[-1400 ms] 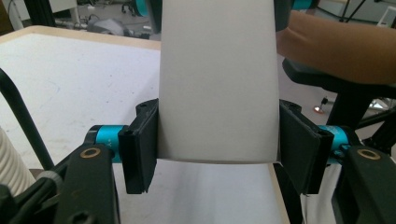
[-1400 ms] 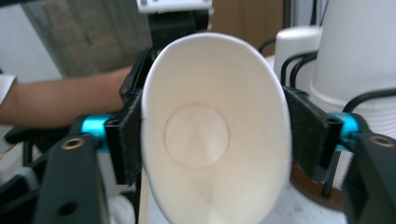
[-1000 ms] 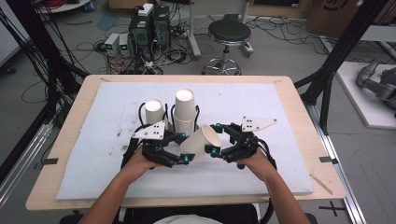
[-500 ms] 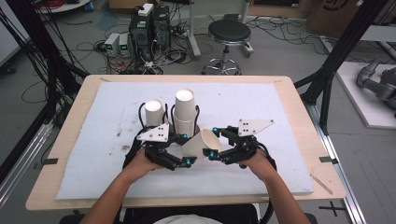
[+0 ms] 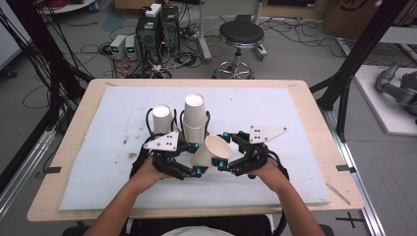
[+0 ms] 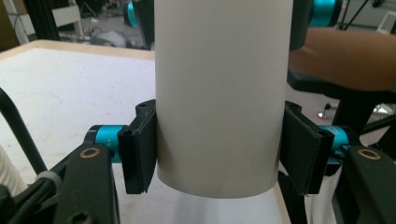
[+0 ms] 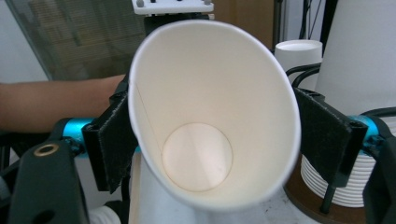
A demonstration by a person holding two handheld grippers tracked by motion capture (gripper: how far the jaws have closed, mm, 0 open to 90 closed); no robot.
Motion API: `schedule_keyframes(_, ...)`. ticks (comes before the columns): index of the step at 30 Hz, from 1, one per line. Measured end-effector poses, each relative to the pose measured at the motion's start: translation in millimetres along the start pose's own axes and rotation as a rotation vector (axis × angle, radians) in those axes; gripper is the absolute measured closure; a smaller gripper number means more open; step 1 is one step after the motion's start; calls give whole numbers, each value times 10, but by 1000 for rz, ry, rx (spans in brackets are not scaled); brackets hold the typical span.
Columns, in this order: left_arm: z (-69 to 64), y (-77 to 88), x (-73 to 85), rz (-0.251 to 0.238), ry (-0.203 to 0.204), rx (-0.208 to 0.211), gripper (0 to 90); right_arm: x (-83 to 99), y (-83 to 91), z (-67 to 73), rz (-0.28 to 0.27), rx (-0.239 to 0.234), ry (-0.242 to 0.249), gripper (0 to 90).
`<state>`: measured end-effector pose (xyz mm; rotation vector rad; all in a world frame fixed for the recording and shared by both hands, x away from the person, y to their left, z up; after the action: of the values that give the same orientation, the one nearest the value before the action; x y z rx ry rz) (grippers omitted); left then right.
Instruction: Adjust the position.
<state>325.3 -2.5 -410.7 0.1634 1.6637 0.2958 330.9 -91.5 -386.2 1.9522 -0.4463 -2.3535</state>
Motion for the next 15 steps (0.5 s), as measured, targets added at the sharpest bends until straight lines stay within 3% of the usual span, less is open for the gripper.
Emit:
schedule_keyframes(4,-5,-5,-11,-9,-2,4,357,-14,-19,12,-19,-8,-3,211)
schedule_keyframes(5,-8,-15,-2,-5,-2,6,358,-17,-18,15,-20,-4,9,273)
schedule_keyframes(8,-10,-35,11,1,0,1,360,-27,-12,31,-22,-13,28,315)
schedule_keyframes(12,0,-52,34,28,8,-12,342,3,-10,30,10,-24,31,351)
schedule_keyframes(15,12,-63,46,37,29,-23,302,27,-19,18,46,-5,58,354)
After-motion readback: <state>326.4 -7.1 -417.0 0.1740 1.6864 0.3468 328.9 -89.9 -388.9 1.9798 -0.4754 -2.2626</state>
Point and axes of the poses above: each handheld gripper's, and its own axes: y roughly backward along the jaws, x roughly out of its underside, z roughly to its left, the point moved 10 cm from there along -y, roughly forward along the jaws, and after that the axes turned 4 degrees about z, right-handed, at the moved point
